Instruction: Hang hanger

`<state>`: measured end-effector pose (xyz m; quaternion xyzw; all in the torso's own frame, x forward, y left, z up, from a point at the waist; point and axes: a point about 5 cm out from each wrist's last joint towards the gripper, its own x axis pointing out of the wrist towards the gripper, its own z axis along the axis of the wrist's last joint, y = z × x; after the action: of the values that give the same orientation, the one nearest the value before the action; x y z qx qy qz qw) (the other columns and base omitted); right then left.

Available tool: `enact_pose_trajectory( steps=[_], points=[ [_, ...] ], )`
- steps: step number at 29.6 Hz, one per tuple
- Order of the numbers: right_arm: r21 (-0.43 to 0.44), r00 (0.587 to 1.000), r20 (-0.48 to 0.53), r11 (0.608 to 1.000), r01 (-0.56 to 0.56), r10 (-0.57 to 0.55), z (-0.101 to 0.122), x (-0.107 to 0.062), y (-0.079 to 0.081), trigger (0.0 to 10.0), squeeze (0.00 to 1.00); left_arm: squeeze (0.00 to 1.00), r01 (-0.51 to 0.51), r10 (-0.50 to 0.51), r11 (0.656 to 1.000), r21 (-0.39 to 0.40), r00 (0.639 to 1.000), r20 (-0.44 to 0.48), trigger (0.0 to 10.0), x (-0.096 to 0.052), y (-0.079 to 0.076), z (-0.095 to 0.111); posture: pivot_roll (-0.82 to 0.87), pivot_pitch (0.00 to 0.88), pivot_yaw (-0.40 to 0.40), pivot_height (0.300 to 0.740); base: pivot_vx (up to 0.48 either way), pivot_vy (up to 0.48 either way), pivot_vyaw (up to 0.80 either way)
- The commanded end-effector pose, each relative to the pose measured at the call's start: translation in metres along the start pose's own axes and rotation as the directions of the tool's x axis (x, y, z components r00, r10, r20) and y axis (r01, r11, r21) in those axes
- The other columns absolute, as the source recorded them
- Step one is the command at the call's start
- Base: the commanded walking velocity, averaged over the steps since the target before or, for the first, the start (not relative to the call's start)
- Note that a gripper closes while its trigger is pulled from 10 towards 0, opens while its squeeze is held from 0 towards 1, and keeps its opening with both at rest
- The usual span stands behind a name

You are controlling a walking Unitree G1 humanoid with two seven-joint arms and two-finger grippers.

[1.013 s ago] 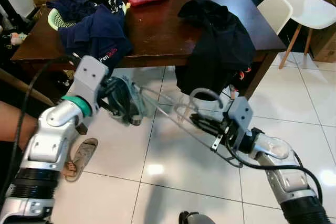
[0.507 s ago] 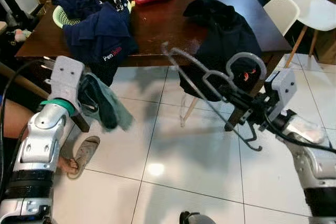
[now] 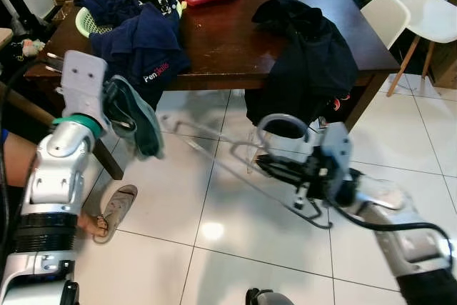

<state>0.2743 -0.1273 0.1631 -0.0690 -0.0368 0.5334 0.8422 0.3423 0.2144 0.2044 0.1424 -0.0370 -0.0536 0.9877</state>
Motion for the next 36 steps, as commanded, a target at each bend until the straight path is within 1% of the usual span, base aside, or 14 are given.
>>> enact_pose_trajectory(
  steps=[1,5,8,10,12,15,20,25,26,28,29,31,32,36],
  points=[
    [-0.020,1.000,0.004,1.000,0.005,-0.005,0.000,0.008,0.001,10.0,0.00,0.00,0.053,-0.053,0.998,0.014,0.998,-0.025,10.0,-0.002,-0.010,-0.007,0.03,0.043,0.086,0.740,0.000,0.000,0.00],
    [-0.019,1.000,0.019,1.000,0.012,-0.011,0.002,0.014,0.001,10.0,0.00,0.00,0.069,-0.068,0.998,0.010,0.997,-0.027,10.0,0.000,-0.017,-0.008,0.03,0.045,0.083,0.740,0.000,0.000,0.00],
    [-0.022,0.998,0.043,0.999,0.035,-0.034,0.005,0.024,0.002,10.0,0.00,0.00,0.065,-0.065,0.998,-0.005,0.998,-0.017,10.0,0.008,-0.028,-0.007,0.02,0.048,0.079,0.740,0.000,0.000,0.00],
    [-0.022,0.998,0.043,0.999,0.035,-0.034,0.005,0.024,0.002,10.0,0.00,0.00,0.065,-0.065,0.998,-0.005,0.998,-0.017,10.0,0.008,-0.028,-0.007,0.02,0.048,0.079,0.740,0.000,0.000,0.00],
    [-0.038,0.995,0.053,0.995,0.087,-0.085,0.006,0.034,0.002,10.0,0.00,0.00,0.072,-0.072,0.997,-0.026,0.997,0.002,10.0,0.015,-0.038,-0.002,0.02,0.051,0.080,0.740,0.000,0.000,0.00],
    [-0.052,0.991,0.047,0.990,0.130,-0.128,0.005,0.039,0.001,10.0,0.00,0.00,0.084,-0.084,0.996,-0.035,0.996,0.011,10.0,0.016,-0.043,0.001,0.02,0.055,0.080,0.740,0.000,0.000,0.00],
    [-0.074,0.968,-0.024,0.966,0.248,-0.250,-0.004,0.051,-0.003,10.0,0.00,0.00,0.106,-0.106,0.994,-0.016,0.994,0.026,10.0,0.017,-0.056,0.003,0.02,0.058,0.075,0.740,0.000,0.000,0.00],
    [-0.080,0.963,-0.053,0.963,0.258,-0.263,-0.007,0.054,-0.002,10.0,0.00,0.00,0.107,-0.107,0.994,0.003,0.994,0.030,10.0,0.018,-0.059,0.003,0.02,0.058,0.075,0.740,0.000,0.000,0.00],
    [-0.119,0.961,-0.092,0.961,0.249,-0.261,-0.012,0.055,-0.002,10.0,0.00,0.00,0.096,-0.097,0.995,0.019,0.995,0.035,10.0,0.018,-0.058,0.004,0.02,0.060,0.075,0.740,0.000,0.000,0.00],
    [-0.119,0.961,-0.092,0.961,0.249,-0.261,-0.012,0.055,-0.002,10.0,0.00,0.00,0.096,-0.097,0.995,0.019,0.995,0.035,10.0,0.018,-0.058,0.004,0.02,0.060,0.075,0.740,0.000,0.000,0.00],
    [-0.124,0.981,-0.061,0.977,0.174,-0.182,-0.008,0.057,0.008,10.0,0.00,0.00,0.045,-0.046,0.999,0.025,0.998,0.033,10.0,0.020,-0.051,0.004,0.02,0.061,0.074,0.740,0.000,0.000,0.00],
    [-0.124,0.981,-0.061,0.977,0.174,-0.182,-0.008,0.057,0.008,10.0,0.00,0.00,0.045,-0.046,0.999,0.025,0.998,0.033,10.0,0.020,-0.051,0.004,0.02,0.061,0.074,0.740,0.000,0.000,0.00],
    [-0.128,0.991,-0.040,0.984,0.123,-0.130,-0.006,0.059,0.015,10.0,0.00,0.00,-0.005,0.005,1.000,0.014,1.000,0.030,10.0,0.022,-0.043,0.005,0.02,0.062,0.071,0.740,0.000,0.000,0.00],
    [-0.149,0.971,-0.125,0.972,0.183,-0.203,-0.019,0.065,0.009,10.0,0.00,0.00,-0.024,0.024,1.000,-0.002,0.998,0.049,10.0,0.023,-0.041,0.011,0.03,0.063,0.068,0.740,0.000,0.000,0.00]
  ],
)
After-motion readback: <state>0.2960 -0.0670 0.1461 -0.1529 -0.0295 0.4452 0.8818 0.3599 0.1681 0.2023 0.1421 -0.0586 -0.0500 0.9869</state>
